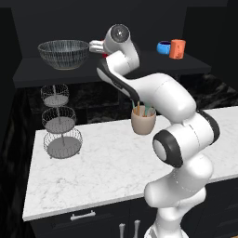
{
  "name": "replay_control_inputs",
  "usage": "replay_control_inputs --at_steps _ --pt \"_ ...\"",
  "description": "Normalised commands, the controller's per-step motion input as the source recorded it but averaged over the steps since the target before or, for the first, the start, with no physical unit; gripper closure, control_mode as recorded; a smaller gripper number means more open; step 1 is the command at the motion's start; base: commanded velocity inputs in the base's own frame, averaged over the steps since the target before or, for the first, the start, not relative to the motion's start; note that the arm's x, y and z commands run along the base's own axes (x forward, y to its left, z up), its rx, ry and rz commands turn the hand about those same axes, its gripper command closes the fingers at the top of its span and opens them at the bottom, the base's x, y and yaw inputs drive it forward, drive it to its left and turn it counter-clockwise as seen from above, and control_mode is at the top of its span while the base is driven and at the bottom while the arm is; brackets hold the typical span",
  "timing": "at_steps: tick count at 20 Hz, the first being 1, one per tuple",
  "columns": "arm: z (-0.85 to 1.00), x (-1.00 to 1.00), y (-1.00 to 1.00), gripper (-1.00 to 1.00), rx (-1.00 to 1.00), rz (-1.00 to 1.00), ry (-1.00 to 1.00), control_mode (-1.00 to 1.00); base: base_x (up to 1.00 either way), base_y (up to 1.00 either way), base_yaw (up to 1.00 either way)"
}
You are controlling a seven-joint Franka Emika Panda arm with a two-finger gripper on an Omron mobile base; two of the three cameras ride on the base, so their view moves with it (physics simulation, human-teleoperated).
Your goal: Gather all objects into one cabinet and sort the glasses and bowls to opposite sides.
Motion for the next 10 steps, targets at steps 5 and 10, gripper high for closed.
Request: replay_control_inputs --at_steps 5,10 --pt "0.0 0.17 0.0 -1.0 0.0 0.0 0.0 -1.0 0.0 0.0 0.0" --pt "0.0 0.26 0.0 -1.0 0.0 0.0 0.0 -1.0 0.0 0.0 0.0"
